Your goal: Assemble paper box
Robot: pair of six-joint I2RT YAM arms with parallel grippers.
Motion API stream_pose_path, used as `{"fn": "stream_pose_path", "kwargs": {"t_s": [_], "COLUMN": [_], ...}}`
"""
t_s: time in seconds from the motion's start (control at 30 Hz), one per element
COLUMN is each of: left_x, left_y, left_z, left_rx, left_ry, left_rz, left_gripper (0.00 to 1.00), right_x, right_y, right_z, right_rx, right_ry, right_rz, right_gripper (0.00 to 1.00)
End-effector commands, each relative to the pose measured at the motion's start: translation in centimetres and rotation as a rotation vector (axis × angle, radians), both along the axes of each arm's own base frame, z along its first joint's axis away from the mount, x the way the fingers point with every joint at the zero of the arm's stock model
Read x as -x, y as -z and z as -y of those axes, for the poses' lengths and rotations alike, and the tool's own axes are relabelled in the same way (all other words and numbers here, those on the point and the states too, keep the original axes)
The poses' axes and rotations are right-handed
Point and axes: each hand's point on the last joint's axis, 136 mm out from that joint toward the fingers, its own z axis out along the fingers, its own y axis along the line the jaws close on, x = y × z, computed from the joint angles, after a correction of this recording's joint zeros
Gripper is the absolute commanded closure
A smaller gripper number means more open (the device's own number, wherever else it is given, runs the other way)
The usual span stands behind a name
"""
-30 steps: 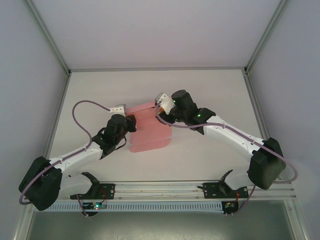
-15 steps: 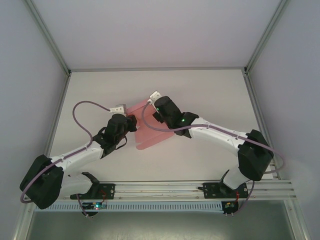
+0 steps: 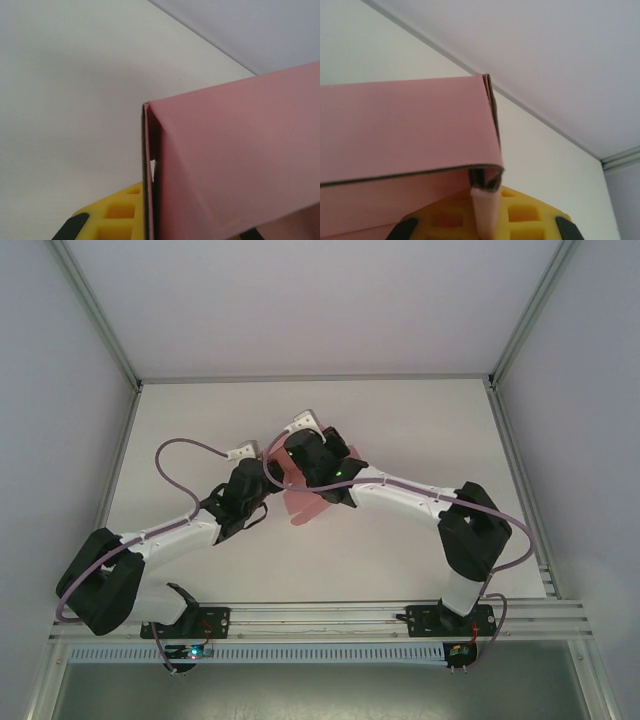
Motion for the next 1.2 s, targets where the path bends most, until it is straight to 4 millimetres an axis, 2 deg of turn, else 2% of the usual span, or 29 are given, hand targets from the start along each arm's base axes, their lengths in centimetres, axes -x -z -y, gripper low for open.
{"fn": "stream_pose_path", "kwargs": {"t_s": [0.0, 0.1, 0.33, 0.53, 0.73, 0.8, 0.87, 0.93, 1.0, 1.07, 1.17], "left_x": [0.8, 1.0, 1.6, 2.5, 3.6, 3.7, 3.3, 2.4, 1.6, 1.3, 1.1], "left_y": [-0.2, 0.3, 1.4, 2.4, 2.6, 2.9, 3.0, 2.5, 1.4, 0.5, -0.3], "left_z": [0.8, -0.3, -2.7, -5.4, -8.3, -8.6, -7.5, -5.7, -4.1, -3.2, -2.6], "left_rx": [0.044, -0.004, -0.051, -0.106, -0.221, -0.230, -0.186, -0.124, -0.096, -0.097, -0.103], "left_ry": [0.000, -0.059, -0.200, -0.338, -0.462, -0.469, -0.418, -0.326, -0.240, -0.192, -0.153], "left_rz": [-0.026, -0.076, -0.164, -0.234, -0.284, -0.282, -0.248, -0.186, -0.126, -0.107, -0.099], "left_gripper": [1.00, 1.00, 1.00, 1.00, 1.00, 1.00, 1.00, 1.00, 1.00, 1.00, 1.00], "right_x": [-2.3, -2.5, -2.4, -2.5, -2.7, -2.8, -2.9, -2.9, -2.6, -1.7, -0.3], "right_y": [-2.7, -3.2, -4.0, -3.8, -2.6, -2.3, -1.3, 0.1, 1.5, 1.7, 0.4], "right_z": [5.7, 5.9, 7.3, 7.9, 8.7, 8.8, 7.8, 6.0, 3.1, 0.3, -2.3], "right_rx": [0.143, 0.164, 0.300, 0.285, 0.240, 0.249, 0.208, 0.096, -0.056, -0.202, -0.335], "right_ry": [0.299, 0.307, 0.442, 0.445, 0.417, 0.415, 0.336, 0.222, 0.046, -0.104, -0.258], "right_rz": [0.160, 0.194, 0.293, 0.283, 0.232, 0.225, 0.185, 0.094, -0.016, -0.070, -0.092], "right_gripper": [1.00, 1.00, 1.00, 1.00, 1.00, 1.00, 1.00, 0.93, 0.87, 0.83, 0.75]}}
